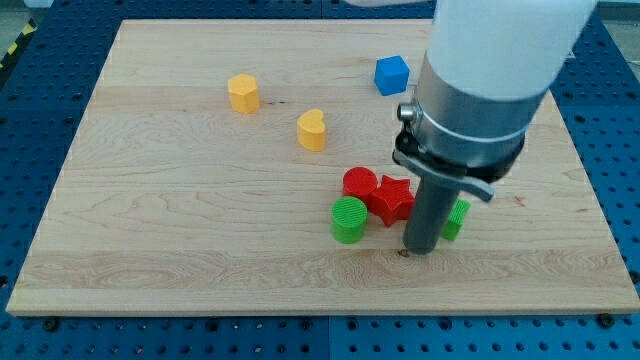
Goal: Push the green star towards the yellow heart
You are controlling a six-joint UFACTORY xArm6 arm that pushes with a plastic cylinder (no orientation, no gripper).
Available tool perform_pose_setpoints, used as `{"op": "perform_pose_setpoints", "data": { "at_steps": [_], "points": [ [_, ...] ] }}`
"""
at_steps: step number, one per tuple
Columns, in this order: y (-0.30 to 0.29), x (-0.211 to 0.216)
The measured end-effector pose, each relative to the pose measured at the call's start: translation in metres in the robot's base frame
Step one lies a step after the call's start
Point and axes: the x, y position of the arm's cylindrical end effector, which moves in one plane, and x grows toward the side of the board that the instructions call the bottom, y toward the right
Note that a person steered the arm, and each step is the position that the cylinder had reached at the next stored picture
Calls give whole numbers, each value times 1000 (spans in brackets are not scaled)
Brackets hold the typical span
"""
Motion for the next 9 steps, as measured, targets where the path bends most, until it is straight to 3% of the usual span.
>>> {"op": "perform_pose_setpoints", "data": {
  "at_steps": [5,9],
  "points": [
    [79,-22],
    [12,-104]
  ]
}}
